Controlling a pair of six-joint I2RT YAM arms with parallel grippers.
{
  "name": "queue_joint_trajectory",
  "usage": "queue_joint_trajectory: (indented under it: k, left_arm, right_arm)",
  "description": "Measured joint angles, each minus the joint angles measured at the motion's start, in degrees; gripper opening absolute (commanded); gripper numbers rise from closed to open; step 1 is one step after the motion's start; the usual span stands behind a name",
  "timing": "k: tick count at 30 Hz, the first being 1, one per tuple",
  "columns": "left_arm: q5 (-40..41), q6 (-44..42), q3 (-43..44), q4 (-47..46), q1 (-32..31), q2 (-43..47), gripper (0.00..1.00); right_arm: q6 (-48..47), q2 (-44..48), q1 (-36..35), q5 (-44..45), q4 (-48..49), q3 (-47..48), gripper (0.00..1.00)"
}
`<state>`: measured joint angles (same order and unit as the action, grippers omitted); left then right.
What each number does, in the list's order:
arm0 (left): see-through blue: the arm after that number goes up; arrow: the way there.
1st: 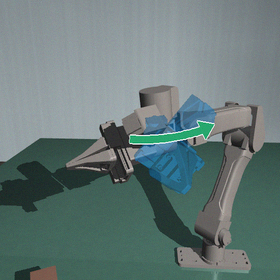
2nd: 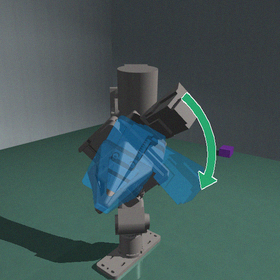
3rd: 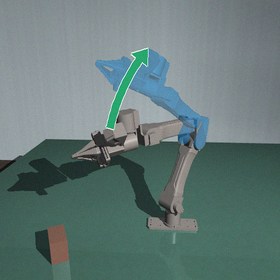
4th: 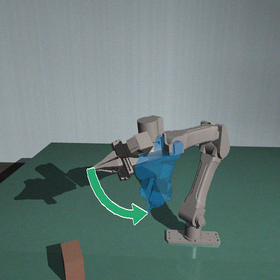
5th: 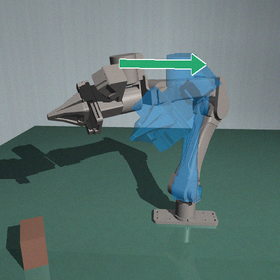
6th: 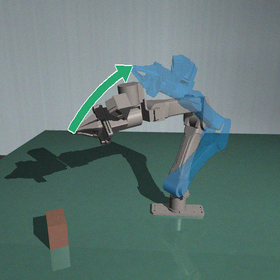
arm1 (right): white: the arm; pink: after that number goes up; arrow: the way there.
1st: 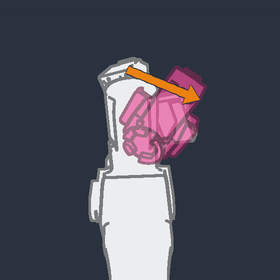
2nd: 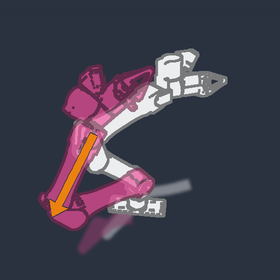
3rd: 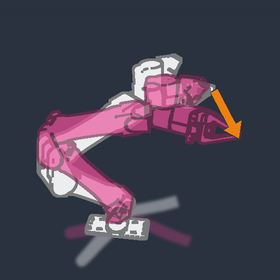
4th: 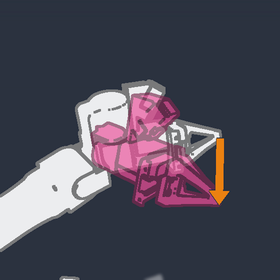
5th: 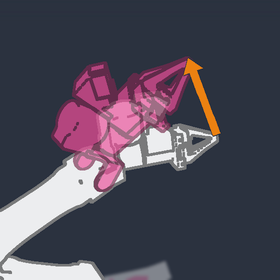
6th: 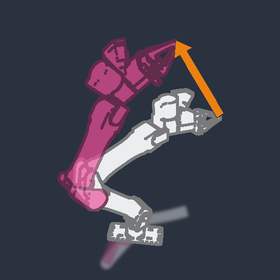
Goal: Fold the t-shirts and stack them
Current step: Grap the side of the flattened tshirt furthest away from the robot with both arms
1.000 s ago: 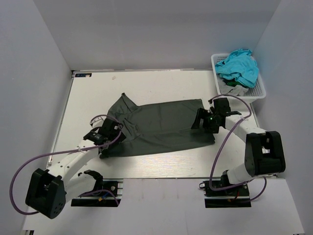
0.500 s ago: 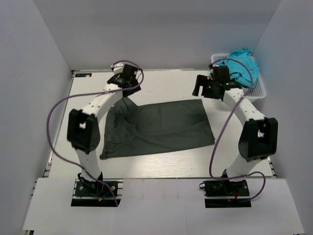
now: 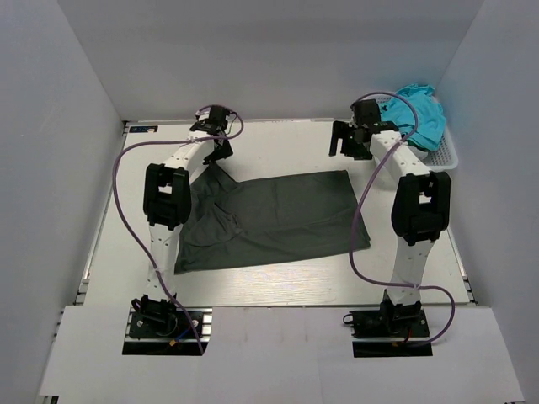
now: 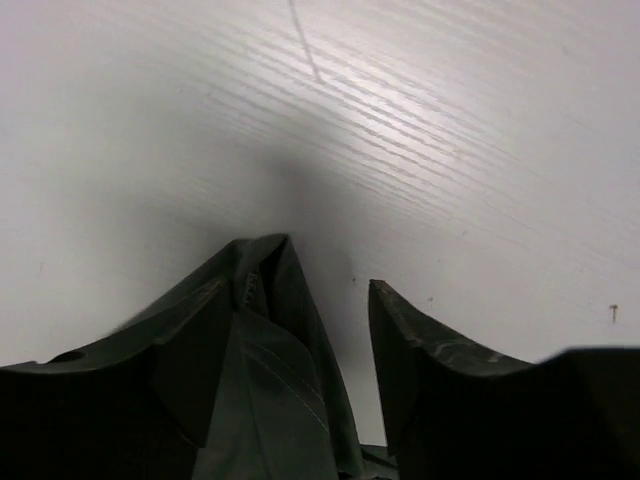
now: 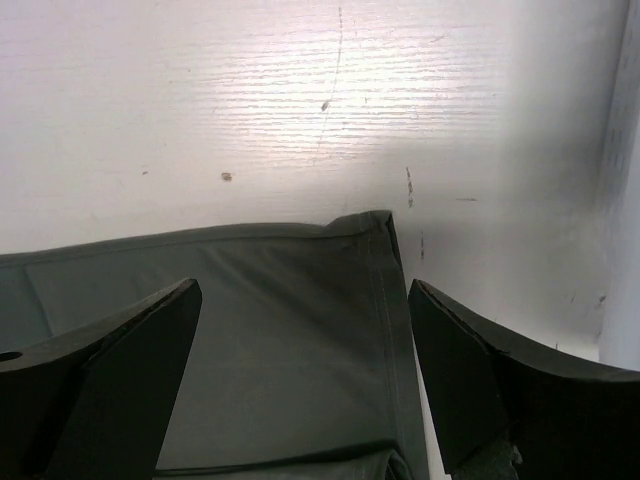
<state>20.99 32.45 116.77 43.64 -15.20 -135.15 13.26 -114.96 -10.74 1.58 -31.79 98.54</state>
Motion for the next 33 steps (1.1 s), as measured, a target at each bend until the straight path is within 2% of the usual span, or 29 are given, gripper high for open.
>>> queue_joint_trajectory:
  k: [2,3,4,6,7,11,13,19,22,25,28,33]
  left_arm:
    - [-1.1,-0.6,-0.2,-1.6,0.0,0.0,0.54]
    - [-1.6,-0.8,-0.5,-2.2,0.0,0.0,0.44]
    - [-2.2,-1.0,-0.8,-2.9,0.1,0.0,0.3]
    - [-3.3,-1.8,-1.6,-3.9,0.1,0.0,0.28]
    - [-3.9,-2.2,-2.1,-4.5,0.1,0.0,0.37]
    - [-5.4,-2.8,-3.6,-5.2,0.3,-0.2,0.48]
    - [-5.4,-2.6,-3.8,-5.2,0.4,-0.4,0.51]
    - [-4.6,-2.6,-3.8,-4.8,1.0,-0.5,0.51]
    - [-3.8,-2.4,-3.8,-4.6,1.2,-0.5,0.45]
    - [-3.3,-2.4,-3.7,-4.6,1.2,-0.9,0.34]
    - [-2.7,-2.5,-3.2,-4.7,1.4,-1.4,0.0]
    - [-2.6,-2.6,-3.2,-4.9,1.6,-1.4,0.0]
  right_arm:
    - [0.1,-1.3,0.1,0.0,0.0,0.7,0.9]
    - [0.1,-1.9,0.2,0.0,0.0,0.9,0.9]
    - [0.2,-2.5,0.2,0.0,-0.1,0.9,0.9]
    - [0.2,-3.8,0.4,0.0,-0.3,1.2,0.9]
    - [0.2,-4.5,0.5,0.1,-0.5,1.5,0.9]
    - [0.3,-6.2,0.7,0.5,-1.3,2.6,0.9]
    - [0.3,-6.3,0.7,0.6,-1.4,2.9,0.9]
    - [0.3,-6.3,0.8,1.1,-1.3,3.4,0.9]
    - [0.3,-6.3,0.9,1.3,-1.3,3.4,0.9]
    - [0.5,-6.3,0.9,1.3,-1.3,3.4,0.9]
    - [0.9,-6.3,1.0,1.4,-1.3,3.4,0.9]
    - [1.3,-6.4,1.0,1.5,-1.3,3.4,0.9]
